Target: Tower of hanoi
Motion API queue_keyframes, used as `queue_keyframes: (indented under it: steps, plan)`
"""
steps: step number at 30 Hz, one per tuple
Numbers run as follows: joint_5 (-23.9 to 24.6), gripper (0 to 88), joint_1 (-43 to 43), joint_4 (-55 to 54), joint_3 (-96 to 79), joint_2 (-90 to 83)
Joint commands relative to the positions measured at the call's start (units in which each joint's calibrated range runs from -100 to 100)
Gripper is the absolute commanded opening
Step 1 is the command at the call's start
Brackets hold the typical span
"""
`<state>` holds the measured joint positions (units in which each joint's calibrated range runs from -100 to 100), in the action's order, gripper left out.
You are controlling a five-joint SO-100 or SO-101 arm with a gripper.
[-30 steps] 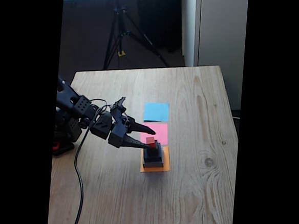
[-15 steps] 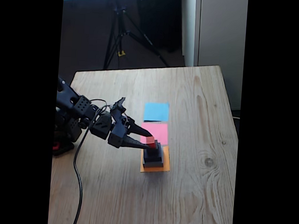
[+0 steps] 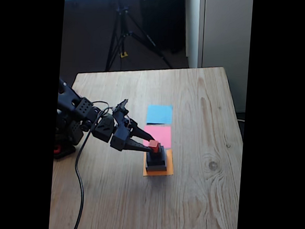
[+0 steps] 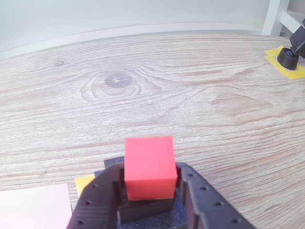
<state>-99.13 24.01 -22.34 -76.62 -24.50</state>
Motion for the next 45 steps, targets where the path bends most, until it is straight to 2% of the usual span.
queue_keyframes:
  steps: [1,4,10,13,16,23,30,34,38,41,45]
  plan:
    - [-0.87,1.4,-0.9,-0.37,0.62,-1.32]
    - [-0.37,0.7,-1.23,2.31,1.62,-2.91]
    - [7.83,0.4,-2.57,18.57,10.07,-9.49]
    - [11.34,0.4,-3.66,33.39,18.89,-12.97]
    - [12.68,0.4,-4.57,50.87,30.53,-15.02]
    - [8.83,0.2,-6.83,84.46,56.44,-16.46]
    - [6.16,0.2,-10.59,107.45,78.44,-15.32]
    - [5.82,0.2,-14.27,116.67,87.07,-15.77]
    - [6.32,0.2,-17.19,120.15,88.62,-17.14]
    - [6.16,0.2,-18.62,118.61,83.53,-18.35]
    - [3.98,0.2,-18.95,107.93,69.89,-21.53]
